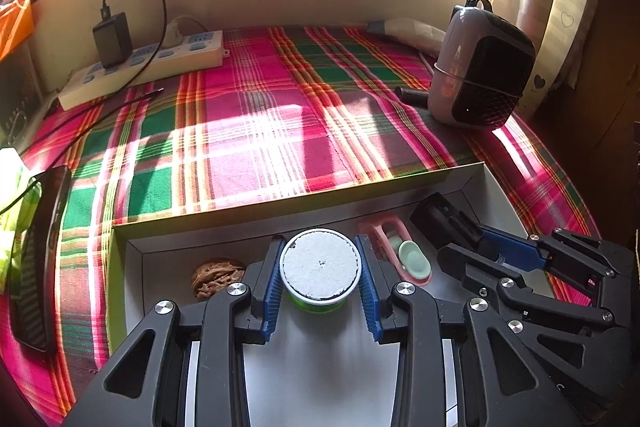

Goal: Organize objects
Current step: 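Lower and open the left gripper on the spool while the right releases the black device, then withdraw both tools from the tray toward the objects beside it, then grasp the white egg-shaped object with the left gripper while the right grasps the pink holder, then carry the egg-shaped object with the left gripper while the right carries the pink holder into the tray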

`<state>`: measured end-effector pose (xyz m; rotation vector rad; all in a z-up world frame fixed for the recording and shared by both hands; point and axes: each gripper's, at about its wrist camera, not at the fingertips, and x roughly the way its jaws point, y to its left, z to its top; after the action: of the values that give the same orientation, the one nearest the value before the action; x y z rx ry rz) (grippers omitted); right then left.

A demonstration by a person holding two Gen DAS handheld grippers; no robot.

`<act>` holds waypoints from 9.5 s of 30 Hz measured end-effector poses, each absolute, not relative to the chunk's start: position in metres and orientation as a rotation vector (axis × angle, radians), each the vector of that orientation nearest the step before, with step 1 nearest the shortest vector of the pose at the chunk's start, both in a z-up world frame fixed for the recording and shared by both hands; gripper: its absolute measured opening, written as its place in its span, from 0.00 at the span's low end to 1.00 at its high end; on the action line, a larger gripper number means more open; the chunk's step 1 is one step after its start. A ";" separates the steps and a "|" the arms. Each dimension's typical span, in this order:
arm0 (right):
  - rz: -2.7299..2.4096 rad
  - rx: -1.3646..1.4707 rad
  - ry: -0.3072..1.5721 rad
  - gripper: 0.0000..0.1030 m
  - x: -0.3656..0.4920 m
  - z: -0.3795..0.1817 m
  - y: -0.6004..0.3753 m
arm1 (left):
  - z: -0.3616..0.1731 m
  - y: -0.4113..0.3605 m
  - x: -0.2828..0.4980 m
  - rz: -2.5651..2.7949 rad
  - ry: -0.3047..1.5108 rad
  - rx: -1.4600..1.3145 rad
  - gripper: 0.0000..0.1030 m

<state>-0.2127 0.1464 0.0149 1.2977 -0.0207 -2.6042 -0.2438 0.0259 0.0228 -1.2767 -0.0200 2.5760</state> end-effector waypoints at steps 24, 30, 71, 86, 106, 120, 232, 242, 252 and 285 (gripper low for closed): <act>-2.590 1.304 -0.031 0.28 -0.211 0.014 0.149 | 0.018 0.029 -0.253 2.562 0.028 -1.350 0.32; -2.584 1.311 -0.056 0.28 -0.211 0.015 0.150 | 0.018 0.029 -0.252 2.564 0.016 -1.353 0.33; -2.600 1.301 -0.078 0.39 -0.195 0.022 0.147 | 0.032 0.014 -0.234 2.590 -0.084 -1.281 0.44; -2.623 1.263 -0.081 0.39 -0.171 0.030 0.147 | 0.050 0.004 -0.196 2.634 -0.103 -1.204 0.44; -2.645 1.184 -0.103 0.39 -0.125 0.037 0.156 | 0.053 -0.017 -0.124 2.718 -0.162 -1.147 0.44; -2.672 1.124 -0.108 0.39 -0.088 0.040 0.164 | 0.040 -0.020 -0.070 2.657 -0.141 -1.159 0.44; -2.631 1.259 0.016 0.18 -0.069 0.004 0.140 | 0.006 -0.015 -0.040 2.593 -0.089 -1.220 0.25; -2.632 1.253 0.015 0.18 -0.067 0.004 0.140 | 0.007 -0.017 -0.039 2.602 -0.096 -1.216 0.23; -2.629 1.212 0.001 0.18 -0.061 0.013 0.139 | 0.019 -0.018 -0.033 2.608 -0.118 -1.174 0.23; -2.603 1.111 -0.030 0.18 -0.092 0.050 0.121 | 0.056 -0.028 -0.083 2.689 -0.129 -1.079 0.23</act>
<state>-0.0920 0.1209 0.0498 1.1112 -0.0301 -2.6030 -0.0829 -0.0284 0.0558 -1.0790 -0.1295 2.6891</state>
